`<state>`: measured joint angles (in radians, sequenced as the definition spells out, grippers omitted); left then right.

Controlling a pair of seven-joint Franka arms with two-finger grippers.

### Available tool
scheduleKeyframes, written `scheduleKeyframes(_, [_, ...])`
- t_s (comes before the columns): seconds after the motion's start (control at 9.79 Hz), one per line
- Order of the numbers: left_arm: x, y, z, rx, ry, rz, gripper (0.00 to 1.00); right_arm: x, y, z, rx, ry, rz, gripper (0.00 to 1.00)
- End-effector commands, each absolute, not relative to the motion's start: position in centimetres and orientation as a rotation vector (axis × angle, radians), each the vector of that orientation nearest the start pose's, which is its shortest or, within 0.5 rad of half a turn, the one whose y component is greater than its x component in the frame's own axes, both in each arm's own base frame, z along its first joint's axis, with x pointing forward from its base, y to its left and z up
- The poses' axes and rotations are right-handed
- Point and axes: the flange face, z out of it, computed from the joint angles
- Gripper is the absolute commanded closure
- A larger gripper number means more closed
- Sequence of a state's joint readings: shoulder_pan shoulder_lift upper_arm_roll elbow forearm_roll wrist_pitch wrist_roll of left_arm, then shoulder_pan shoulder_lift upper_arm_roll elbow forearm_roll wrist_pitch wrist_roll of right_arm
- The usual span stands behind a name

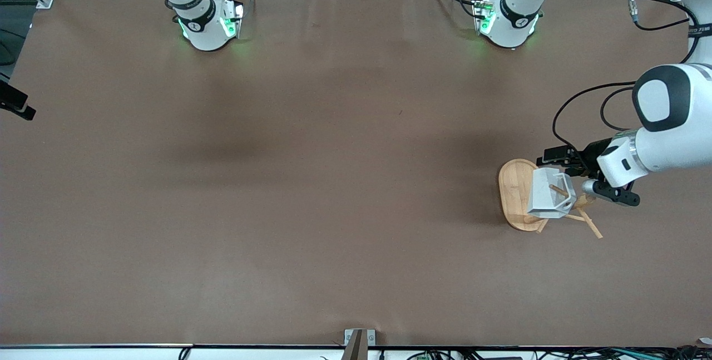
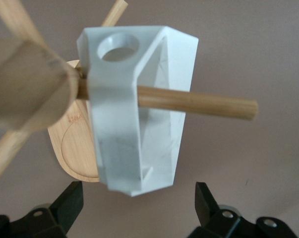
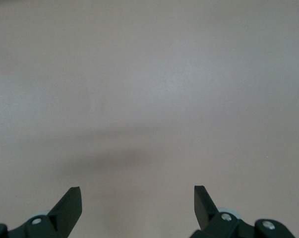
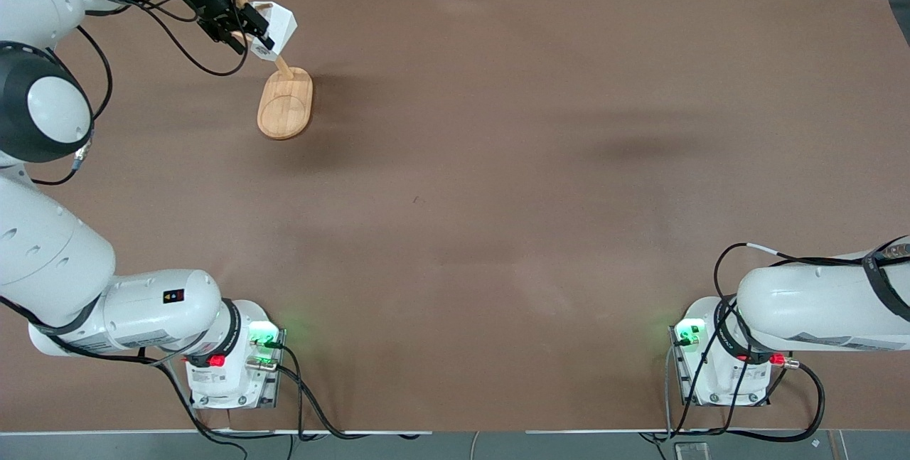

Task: Hang cup on rack
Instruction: 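Slide the cup onto the wooden peg and open the left gripper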

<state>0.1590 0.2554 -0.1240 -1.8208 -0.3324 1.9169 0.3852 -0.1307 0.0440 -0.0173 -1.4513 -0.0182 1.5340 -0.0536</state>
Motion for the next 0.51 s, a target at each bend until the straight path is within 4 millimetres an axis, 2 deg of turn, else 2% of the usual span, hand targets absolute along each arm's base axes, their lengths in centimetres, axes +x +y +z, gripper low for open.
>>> scheduleKeyframes(0.0, [58.6, 1.9, 40.5, -3.477, 0.305, 0.119, 0.0, 55.7, -9.5, 65.2, -3.166, 0.162, -0.049, 0.0])
scheduleKeyframes(0.1, [58.0, 1.6, 41.5, -3.464, 0.31, 0.1, 0.0, 55.7, -9.8, 65.2, -3.167, 0.17, -0.048, 0.0])
scheduleKeyframes(0.31, [56.2, 1.7, 45.0, -3.386, 0.189, 0.051, 0.0, 55.6, -10.4, 65.1, -3.167, 0.192, -0.041, 0.0])
scheduleKeyframes(0.41, [55.9, 0.4, 46.5, -3.321, 0.188, 0.029, 0.0, 55.5, -10.7, 65.0, -3.166, 0.199, -0.036, 0.0])
